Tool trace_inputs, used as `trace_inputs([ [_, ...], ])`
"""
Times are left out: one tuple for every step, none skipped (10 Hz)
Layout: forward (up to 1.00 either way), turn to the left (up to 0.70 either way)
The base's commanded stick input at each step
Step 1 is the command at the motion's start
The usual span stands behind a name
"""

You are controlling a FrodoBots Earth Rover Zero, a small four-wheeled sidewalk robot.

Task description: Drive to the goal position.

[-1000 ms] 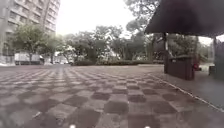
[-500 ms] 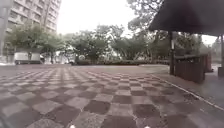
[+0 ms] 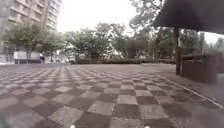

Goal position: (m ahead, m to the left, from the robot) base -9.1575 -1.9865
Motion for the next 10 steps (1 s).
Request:
trace_inputs([
  [0.85,0.0],
  [0.85,0.0],
  [0.85,0.0],
  [0.85,-0.02],
  [0.85,-0.04],
  [0.85,-0.05],
  [0.85,-0.06],
  [0.85,-0.06],
  [0.85,-0.06],
  [0.85,-0.08],
])
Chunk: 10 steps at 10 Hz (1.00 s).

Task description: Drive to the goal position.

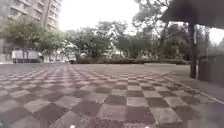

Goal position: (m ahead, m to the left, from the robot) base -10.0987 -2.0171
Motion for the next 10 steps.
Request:
trace_inputs([
  [0.85,-0.1],
  [0.85,-0.11],
  [0.85,-0.12],
  [0.85,-0.12],
  [0.85,-0.14],
  [0.85,-0.15],
  [0.85,-0.15],
  [0.85,-0.15],
  [0.85,-0.15],
  [0.85,-0.15],
])
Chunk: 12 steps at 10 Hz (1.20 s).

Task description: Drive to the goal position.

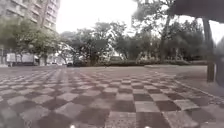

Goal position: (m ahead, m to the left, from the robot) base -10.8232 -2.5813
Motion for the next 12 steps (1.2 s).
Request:
trace_inputs([
  [0.85,-0.15],
  [0.85,-0.15],
  [0.85,-0.16],
  [0.85,-0.16],
  [0.85,-0.16],
  [0.85,-0.16],
  [0.85,-0.16],
  [0.85,-0.16],
  [0.85,-0.16],
  [0.85,-0.16],
  [0.85,-0.17],
  [0.85,-0.19],
])
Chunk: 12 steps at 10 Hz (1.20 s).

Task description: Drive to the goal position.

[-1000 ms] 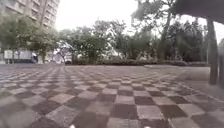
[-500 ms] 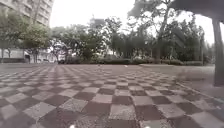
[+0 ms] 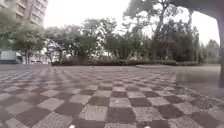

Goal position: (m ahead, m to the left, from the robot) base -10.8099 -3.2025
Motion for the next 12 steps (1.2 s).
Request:
trace_inputs([
  [0.85,-0.21],
  [0.85,-0.23],
  [0.85,-0.25],
  [0.85,-0.27],
  [0.85,-0.28],
  [0.85,-0.29],
  [0.85,-0.32],
  [0.85,-0.34],
  [0.85,-0.34],
  [0.85,-0.34],
  [0.85,-0.34],
  [0.85,-0.34],
])
